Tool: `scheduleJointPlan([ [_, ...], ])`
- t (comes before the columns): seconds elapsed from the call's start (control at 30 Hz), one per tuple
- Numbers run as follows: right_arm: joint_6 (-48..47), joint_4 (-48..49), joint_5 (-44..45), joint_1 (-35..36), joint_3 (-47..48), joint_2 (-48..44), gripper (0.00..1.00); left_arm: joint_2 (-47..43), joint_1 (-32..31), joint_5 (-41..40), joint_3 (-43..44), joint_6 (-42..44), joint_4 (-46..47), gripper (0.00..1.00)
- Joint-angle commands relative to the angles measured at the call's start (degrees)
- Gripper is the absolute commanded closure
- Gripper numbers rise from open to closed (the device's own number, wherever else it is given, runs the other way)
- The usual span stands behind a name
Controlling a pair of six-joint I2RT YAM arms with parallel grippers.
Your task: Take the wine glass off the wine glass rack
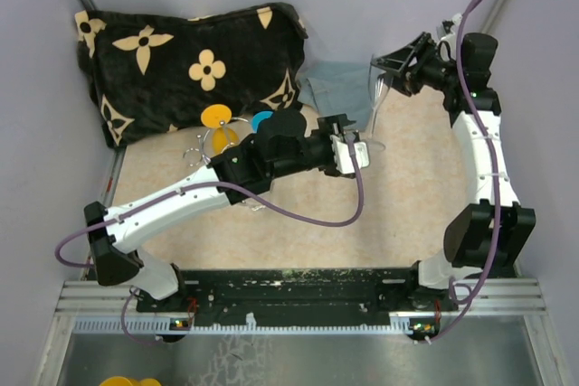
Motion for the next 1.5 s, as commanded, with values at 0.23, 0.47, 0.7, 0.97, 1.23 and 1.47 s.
scheduleJointPlan([
  [0.23, -17.33, -12.4, 22.52, -1.42, 19.05, 6.36, 0.86, -2.36, 0.33, -6.32, 2.39, -8.81, -3.04, 0.27],
  [0.47, -28.96, -7.87, 43.58, 2.98, 15.49, 4.11, 0.86, -0.83, 0.89, -5.42, 8.76, -18.48, -9.7, 0.27],
  [0.7, -36.08, 2.89, 57.59, 7.44, 4.97, 2.67, 0.87, 4.03, 4.25, -3.24, 24.03, -27.04, -20.52, 0.27],
  [0.97, -49.16, 23.94, 72.32, 12.79, -8.73, 3.21, 0.87, 4.44, 9.62, -1.04, 30.0, -33.64, -25.94, 0.27],
  [1.23, -56.5, 51.24, 82.23, 13.52, -21.32, 3.62, 0.88, 5.24, 12.45, 0.43, 30.44, -35.19, -28.35, 0.27],
  [1.47, -61.23, 73.38, 88.35, 13.51, -28.22, 9.68, 0.88, 5.96, 15.06, 2.21, 29.8, -37.41, -29.98, 0.26],
])
